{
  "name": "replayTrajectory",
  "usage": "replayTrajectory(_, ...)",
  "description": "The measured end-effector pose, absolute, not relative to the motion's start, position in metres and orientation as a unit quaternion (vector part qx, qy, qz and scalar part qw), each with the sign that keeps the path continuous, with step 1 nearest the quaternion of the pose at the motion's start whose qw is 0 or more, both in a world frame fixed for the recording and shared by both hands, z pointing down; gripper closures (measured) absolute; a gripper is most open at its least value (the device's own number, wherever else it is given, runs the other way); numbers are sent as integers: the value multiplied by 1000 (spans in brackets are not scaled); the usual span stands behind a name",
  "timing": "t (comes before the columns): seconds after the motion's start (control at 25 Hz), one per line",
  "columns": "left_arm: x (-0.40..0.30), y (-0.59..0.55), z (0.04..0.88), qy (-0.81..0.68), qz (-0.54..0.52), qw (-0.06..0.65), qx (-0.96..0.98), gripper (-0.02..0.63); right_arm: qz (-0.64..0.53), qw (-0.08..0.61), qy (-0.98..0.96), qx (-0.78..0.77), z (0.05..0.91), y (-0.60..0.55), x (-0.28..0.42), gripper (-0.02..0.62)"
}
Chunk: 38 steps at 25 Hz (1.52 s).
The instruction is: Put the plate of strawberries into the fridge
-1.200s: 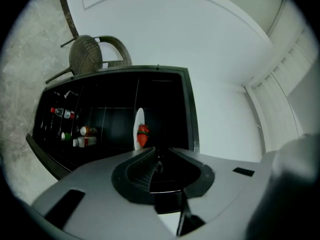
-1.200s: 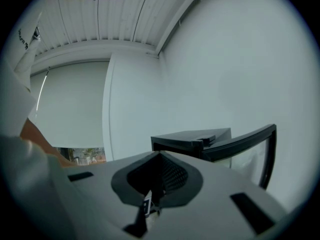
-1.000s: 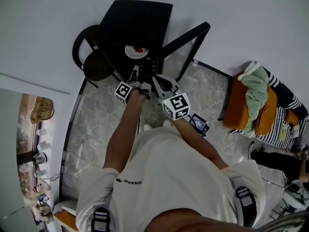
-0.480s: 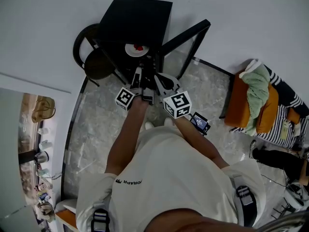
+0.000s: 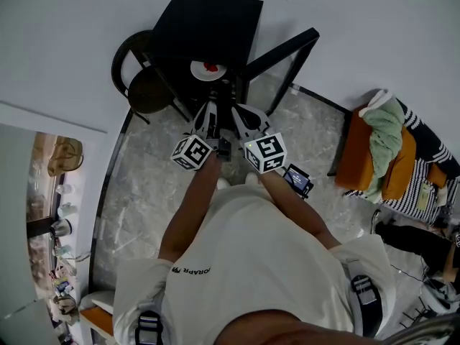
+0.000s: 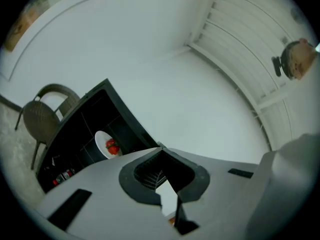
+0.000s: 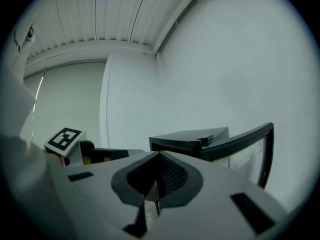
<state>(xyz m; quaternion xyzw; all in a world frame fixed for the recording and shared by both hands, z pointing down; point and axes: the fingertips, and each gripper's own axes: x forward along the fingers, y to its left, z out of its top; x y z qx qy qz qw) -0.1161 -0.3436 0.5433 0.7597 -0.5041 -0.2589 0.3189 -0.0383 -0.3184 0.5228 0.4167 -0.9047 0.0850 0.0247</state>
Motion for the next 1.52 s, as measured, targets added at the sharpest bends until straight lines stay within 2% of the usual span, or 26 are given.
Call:
replayTrajectory(0.32, -109, -334, 524, -545, -110, 181, 811, 604, 82, 33, -906, 414, 521, -321, -47, 584)
replayTrajectory(0.68, -97, -327, 501, -562, -43, 59, 824, 604, 82, 32, -906, 415, 520, -323, -47, 584)
replayTrajectory(1.04, -85, -319, 496, -560, -10, 13, 828, 604, 70, 21, -911, 407, 514, -322, -51, 584)
replayTrajectory(1.52, -82, -314, 503, -563, 4, 18, 826, 604, 66, 21, -912, 403, 514, -320, -51, 584)
